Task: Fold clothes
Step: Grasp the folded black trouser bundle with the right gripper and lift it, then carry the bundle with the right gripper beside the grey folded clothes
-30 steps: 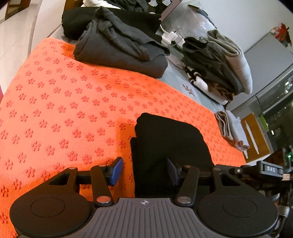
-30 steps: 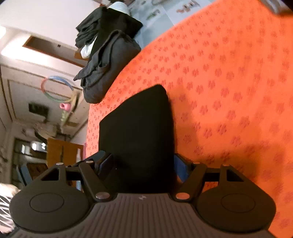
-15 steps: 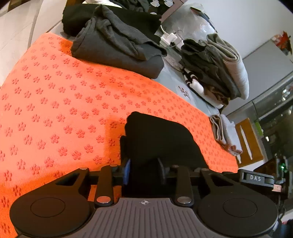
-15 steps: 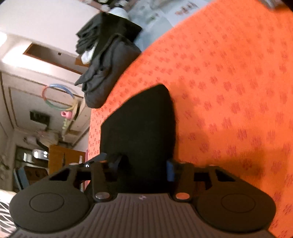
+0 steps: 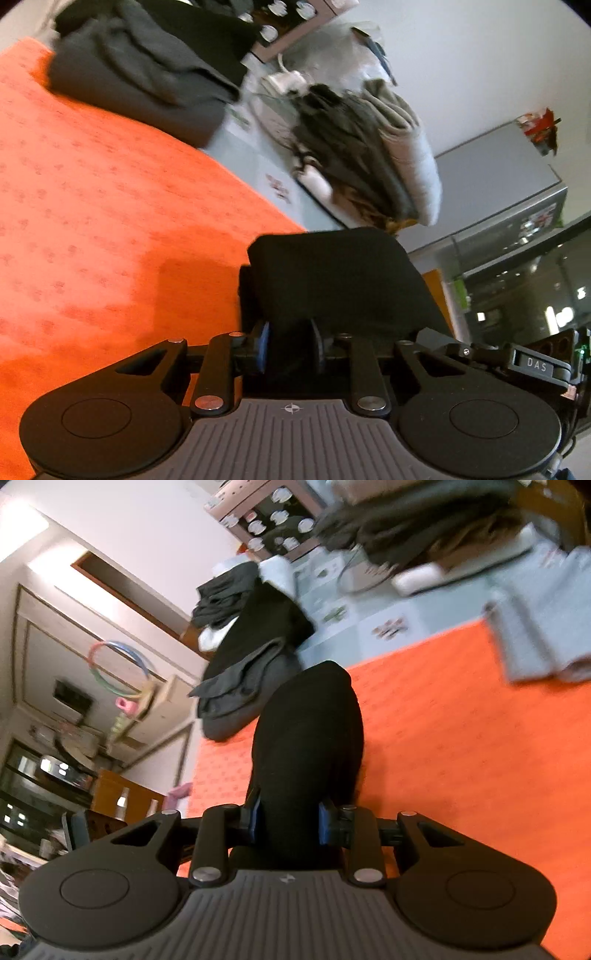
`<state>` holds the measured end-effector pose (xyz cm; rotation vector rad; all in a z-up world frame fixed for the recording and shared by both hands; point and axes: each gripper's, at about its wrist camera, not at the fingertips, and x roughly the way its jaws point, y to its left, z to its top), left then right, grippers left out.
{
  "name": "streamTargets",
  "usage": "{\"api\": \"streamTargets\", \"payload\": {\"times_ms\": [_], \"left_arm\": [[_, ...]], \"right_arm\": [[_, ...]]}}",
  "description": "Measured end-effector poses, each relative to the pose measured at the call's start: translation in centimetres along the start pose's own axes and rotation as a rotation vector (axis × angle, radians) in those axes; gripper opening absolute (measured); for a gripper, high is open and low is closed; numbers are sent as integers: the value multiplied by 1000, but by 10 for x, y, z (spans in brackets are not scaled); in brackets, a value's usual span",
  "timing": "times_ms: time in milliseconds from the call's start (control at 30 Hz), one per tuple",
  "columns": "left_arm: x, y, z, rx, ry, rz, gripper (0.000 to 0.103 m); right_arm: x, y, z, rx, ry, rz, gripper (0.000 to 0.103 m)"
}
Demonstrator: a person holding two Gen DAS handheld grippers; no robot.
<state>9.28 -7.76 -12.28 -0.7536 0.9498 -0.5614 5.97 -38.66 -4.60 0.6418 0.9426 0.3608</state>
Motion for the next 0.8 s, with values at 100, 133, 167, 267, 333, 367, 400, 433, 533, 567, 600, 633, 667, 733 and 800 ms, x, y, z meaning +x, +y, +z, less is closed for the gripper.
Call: {"api": "streamTargets", "payload": {"times_ms": [100, 133, 167, 267, 333, 367, 400, 433, 533, 567, 600, 633, 667, 733, 800], "left_arm": [[15, -25, -9, 0, -20, -10, 27], [19, -33, -12, 13, -25, 2, 28], [22, -41, -15, 26, -30, 14, 30], [31, -67, -26, 73, -42, 56, 37], [35, -82, -34, 105, -50, 86, 40], [37, -88, -38, 116, -54, 98, 43], [39, -95, -42, 125, -59, 110, 45], [41, -102, -46, 134, -63, 122, 45], [46, -119, -56, 152, -77, 139, 49], [47, -125, -59, 157, -82, 143, 49], [49, -130, -60, 163, -87, 149, 50], [51, -136, -62, 169, -91, 156, 50], [52, -141, -63, 181, -93, 167, 51], [54, -151, -66, 203, -97, 188, 51], [58, -157, -67, 218, -93, 201, 54]], "right_arm": [[-34, -18, 19, -32, 6, -53, 33], [-44, -24, 26, -46, 4, -75, 33], [-54, -31, 33, -58, 1, -95, 33], [-82, -54, 56, -87, -12, -145, 32], [-98, -70, 71, -100, -23, -165, 32], [-103, -76, 79, -109, -29, -169, 32], [-107, -82, 88, -116, -35, -168, 32], [-110, -87, 96, -119, -40, -160, 32], [-114, -98, 124, -104, -57, -97, 32], [-115, -102, 133, -98, -64, -72, 32], [-117, -105, 141, -95, -73, -45, 32], [-118, -110, 150, -86, -88, -22, 32], [-119, -117, 157, -76, -104, -1, 32], [-120, -135, 170, -52, -133, 42, 32], [-116, -164, 180, -17, -157, 94, 32]]}}
